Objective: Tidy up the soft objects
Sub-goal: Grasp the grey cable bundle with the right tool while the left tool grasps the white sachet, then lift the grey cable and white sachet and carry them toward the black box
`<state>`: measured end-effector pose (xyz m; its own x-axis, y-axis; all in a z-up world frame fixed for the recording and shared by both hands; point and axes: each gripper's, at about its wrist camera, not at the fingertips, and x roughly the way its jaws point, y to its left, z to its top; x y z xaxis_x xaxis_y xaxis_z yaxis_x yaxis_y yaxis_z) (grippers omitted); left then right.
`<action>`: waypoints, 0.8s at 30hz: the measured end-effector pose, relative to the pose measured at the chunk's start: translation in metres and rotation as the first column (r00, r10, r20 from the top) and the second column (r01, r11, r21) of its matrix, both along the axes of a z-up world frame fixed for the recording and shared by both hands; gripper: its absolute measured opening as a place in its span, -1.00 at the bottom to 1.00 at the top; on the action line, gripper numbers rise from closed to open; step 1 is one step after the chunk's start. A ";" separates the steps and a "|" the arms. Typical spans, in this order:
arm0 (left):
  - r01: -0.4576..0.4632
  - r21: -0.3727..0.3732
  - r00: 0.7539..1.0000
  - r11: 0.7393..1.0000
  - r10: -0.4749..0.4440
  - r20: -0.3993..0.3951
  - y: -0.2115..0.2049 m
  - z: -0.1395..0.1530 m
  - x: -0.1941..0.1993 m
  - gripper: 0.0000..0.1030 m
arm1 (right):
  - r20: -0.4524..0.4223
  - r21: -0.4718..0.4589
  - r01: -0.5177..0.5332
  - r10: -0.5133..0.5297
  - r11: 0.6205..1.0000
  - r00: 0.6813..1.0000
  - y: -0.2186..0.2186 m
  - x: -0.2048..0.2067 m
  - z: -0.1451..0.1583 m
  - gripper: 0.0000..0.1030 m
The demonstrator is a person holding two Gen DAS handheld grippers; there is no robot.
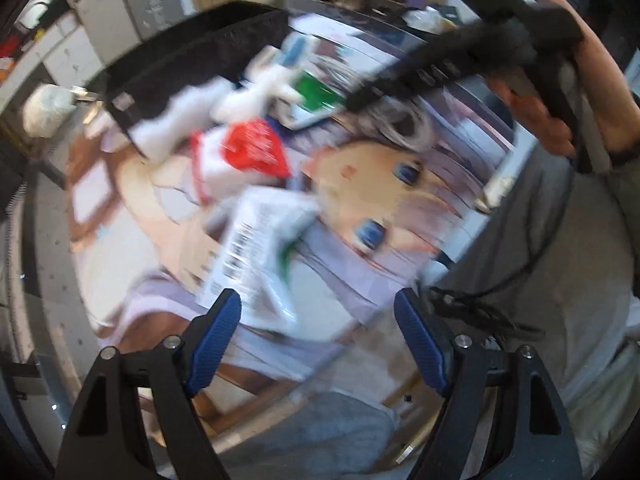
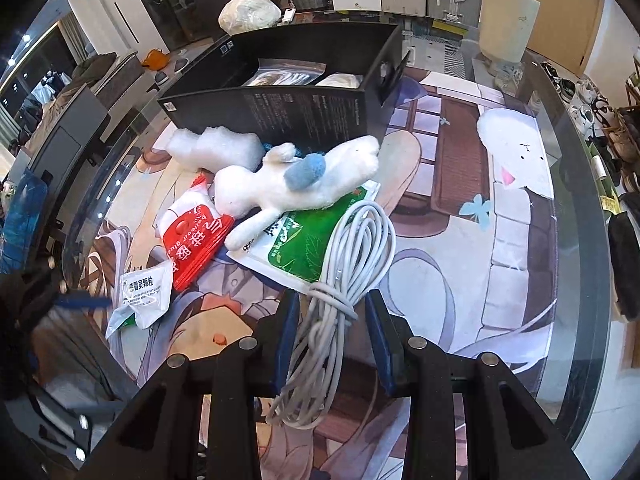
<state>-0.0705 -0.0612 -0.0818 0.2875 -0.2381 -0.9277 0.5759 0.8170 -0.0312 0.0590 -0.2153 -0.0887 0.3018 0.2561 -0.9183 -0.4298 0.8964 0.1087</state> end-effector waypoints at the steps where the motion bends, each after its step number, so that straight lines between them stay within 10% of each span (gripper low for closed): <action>1: -0.020 0.006 1.000 1.000 0.020 0.014 0.003 0.003 0.005 0.54 | 0.000 -0.003 -0.002 0.002 1.000 1.000 0.001 0.000 -0.001 -0.32; 7: -0.041 0.044 0.999 0.998 0.040 0.030 0.008 -0.001 0.038 0.52 | 0.004 -0.013 0.008 -0.008 1.000 1.000 0.005 0.006 -0.003 -0.31; 10: -0.043 0.057 0.999 0.997 0.043 0.005 0.001 -0.013 0.051 -0.19 | 0.015 -0.046 -0.028 0.029 0.999 0.999 0.011 0.002 -0.002 -0.40; 13: -0.077 0.032 0.997 0.996 0.077 0.019 0.005 -0.010 0.058 -0.26 | 0.042 -0.081 -0.055 0.059 0.995 0.997 0.014 -0.007 0.001 -0.50; 20: -0.189 -0.012 0.982 0.982 0.190 0.023 0.029 -0.008 0.066 -0.24 | 0.090 -0.045 -0.113 0.117 0.993 0.989 0.022 -0.019 0.015 -0.50; 24: -0.207 -0.001 0.978 0.978 0.207 0.031 0.029 -0.012 0.065 0.14 | 0.048 -0.049 -0.127 0.130 0.991 0.990 0.026 -0.017 0.008 -0.49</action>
